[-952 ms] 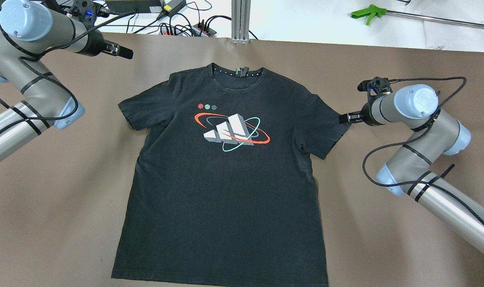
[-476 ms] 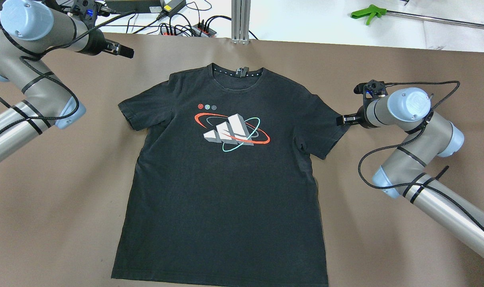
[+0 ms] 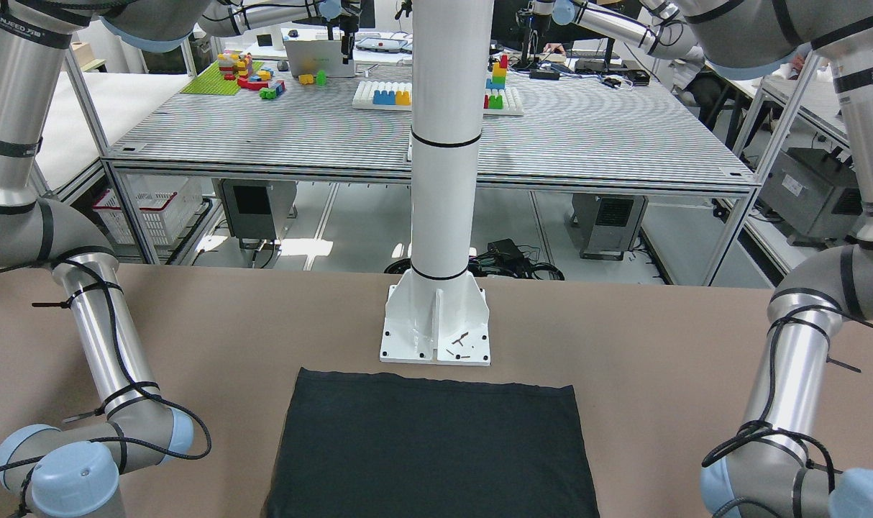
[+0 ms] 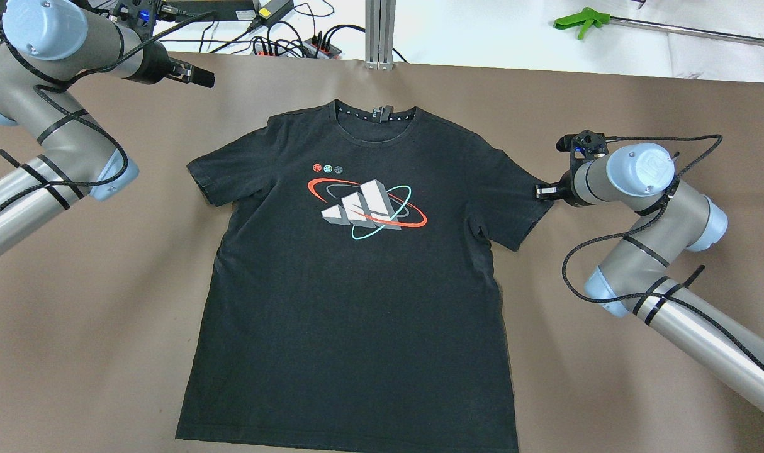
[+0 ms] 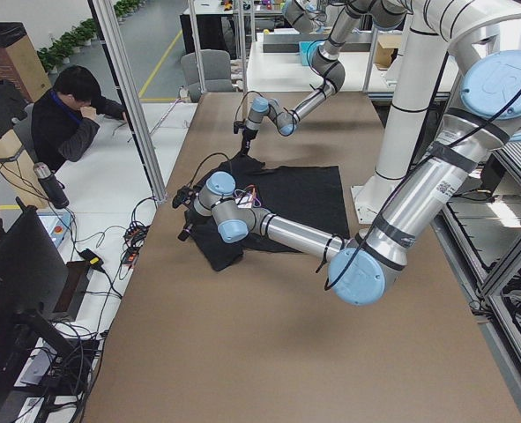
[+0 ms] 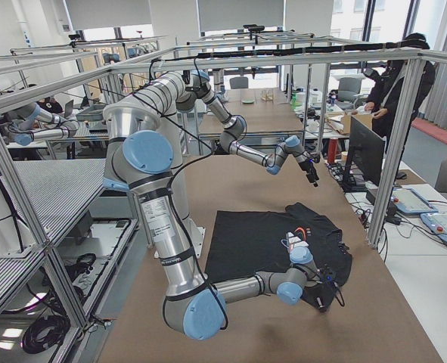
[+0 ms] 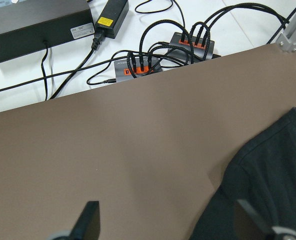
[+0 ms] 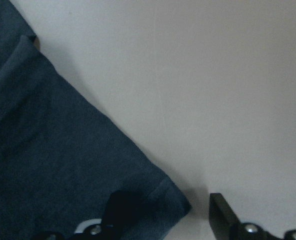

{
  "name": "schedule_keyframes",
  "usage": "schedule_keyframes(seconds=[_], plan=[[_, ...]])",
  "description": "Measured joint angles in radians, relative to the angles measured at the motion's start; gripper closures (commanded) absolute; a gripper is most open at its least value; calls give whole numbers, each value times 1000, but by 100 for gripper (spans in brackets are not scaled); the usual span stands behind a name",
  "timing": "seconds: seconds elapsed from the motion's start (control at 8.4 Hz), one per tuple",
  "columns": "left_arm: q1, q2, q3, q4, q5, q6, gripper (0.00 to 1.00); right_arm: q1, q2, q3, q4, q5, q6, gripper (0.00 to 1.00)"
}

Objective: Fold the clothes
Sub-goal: 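Grasp the sleeve near the right gripper and fold it inward over the shirt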

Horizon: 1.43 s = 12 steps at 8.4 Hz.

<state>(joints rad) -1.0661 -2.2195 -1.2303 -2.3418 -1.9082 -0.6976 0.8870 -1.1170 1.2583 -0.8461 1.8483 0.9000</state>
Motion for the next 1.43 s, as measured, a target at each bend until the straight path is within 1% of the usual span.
schedule_keyframes(seconds=[0.24,0.48,0.71,0.95,1.19,1.31,1.43], plan=[[0,-2,-2,2,0,-7,6,-1,0,7,0,5,2,99],[0,-3,-4,2,0,-14,6,6,-3,40,-4,31,2,99],[0,-3,-3,2,0,-15,6,39,-5,93,-20,105,3,100],[0,-3,-1,2,0,-16,6,61,29,146,-83,152,4,100],[0,-2,0,2,0,-16,6,52,96,157,-128,155,24,100],[0,-2,1,3,0,-17,6,32,131,152,-141,134,43,100],[1,-2,2,4,0,-18,6,3,178,128,-156,82,56,100]])
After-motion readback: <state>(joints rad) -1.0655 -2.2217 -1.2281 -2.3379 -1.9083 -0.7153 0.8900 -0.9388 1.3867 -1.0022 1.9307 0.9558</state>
